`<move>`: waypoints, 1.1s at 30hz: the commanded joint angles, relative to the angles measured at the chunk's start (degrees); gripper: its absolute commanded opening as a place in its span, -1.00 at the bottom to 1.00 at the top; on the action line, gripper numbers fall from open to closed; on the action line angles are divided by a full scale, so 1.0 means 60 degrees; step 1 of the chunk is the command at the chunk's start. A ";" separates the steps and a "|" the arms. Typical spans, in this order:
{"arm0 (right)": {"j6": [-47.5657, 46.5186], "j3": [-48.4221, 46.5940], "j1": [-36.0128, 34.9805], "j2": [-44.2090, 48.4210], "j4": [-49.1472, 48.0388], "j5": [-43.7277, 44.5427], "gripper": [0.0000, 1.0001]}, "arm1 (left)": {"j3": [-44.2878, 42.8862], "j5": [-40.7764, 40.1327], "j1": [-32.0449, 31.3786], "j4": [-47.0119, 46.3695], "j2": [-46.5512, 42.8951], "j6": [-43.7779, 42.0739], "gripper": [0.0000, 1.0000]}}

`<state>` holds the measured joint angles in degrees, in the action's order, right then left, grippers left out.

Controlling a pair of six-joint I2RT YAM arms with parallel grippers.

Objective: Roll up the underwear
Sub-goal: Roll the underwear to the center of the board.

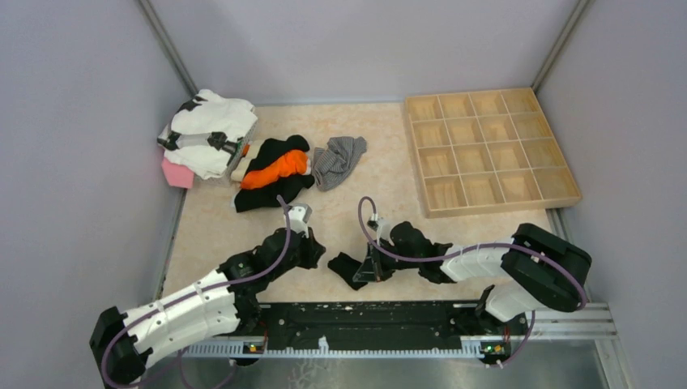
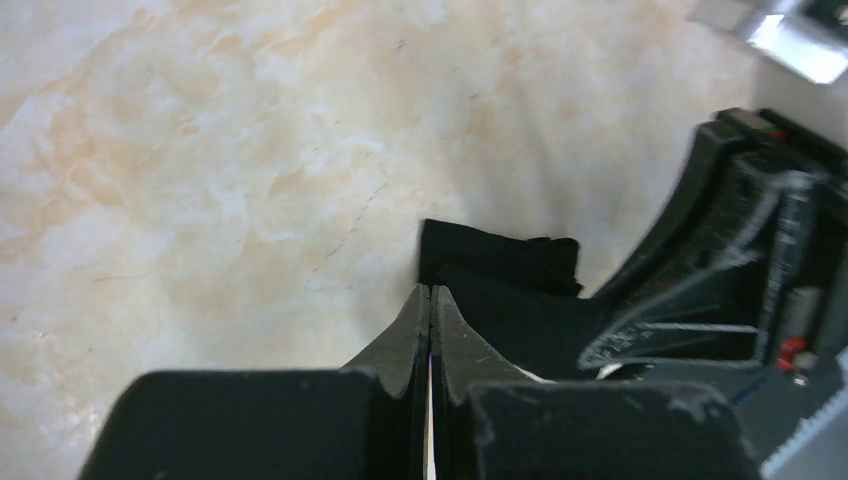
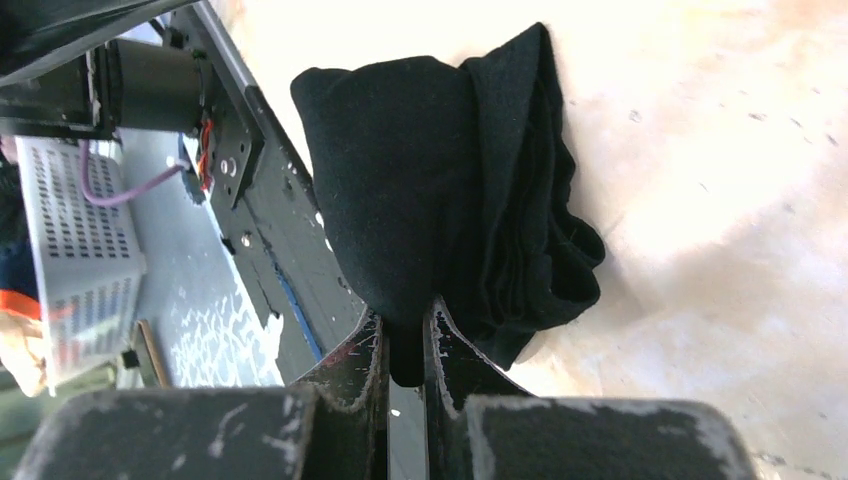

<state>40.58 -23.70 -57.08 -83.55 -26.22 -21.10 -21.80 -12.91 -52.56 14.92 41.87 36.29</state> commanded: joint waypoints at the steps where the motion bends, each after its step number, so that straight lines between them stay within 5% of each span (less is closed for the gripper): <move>1: 0.1282 0.0892 0.0410 0.0140 0.0433 0.0834 -1.00 | 0.0106 0.1108 0.0029 -0.1123 -0.0806 -0.0864 -1.00; 10: 0.2348 0.1634 0.0602 0.0224 -0.0001 0.1287 -1.00 | 0.0499 0.3598 -0.0035 -0.3111 0.0194 -0.1567 -1.00; 33: 0.2412 0.1934 0.0651 0.0315 0.0437 0.1492 -0.99 | 0.0163 0.3235 -0.0147 -0.4837 0.2641 -0.1629 -1.00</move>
<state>58.11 -14.22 -53.74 -80.62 -35.09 -15.62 -19.35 7.64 -53.25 -8.95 57.08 26.83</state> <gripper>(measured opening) 0.055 0.005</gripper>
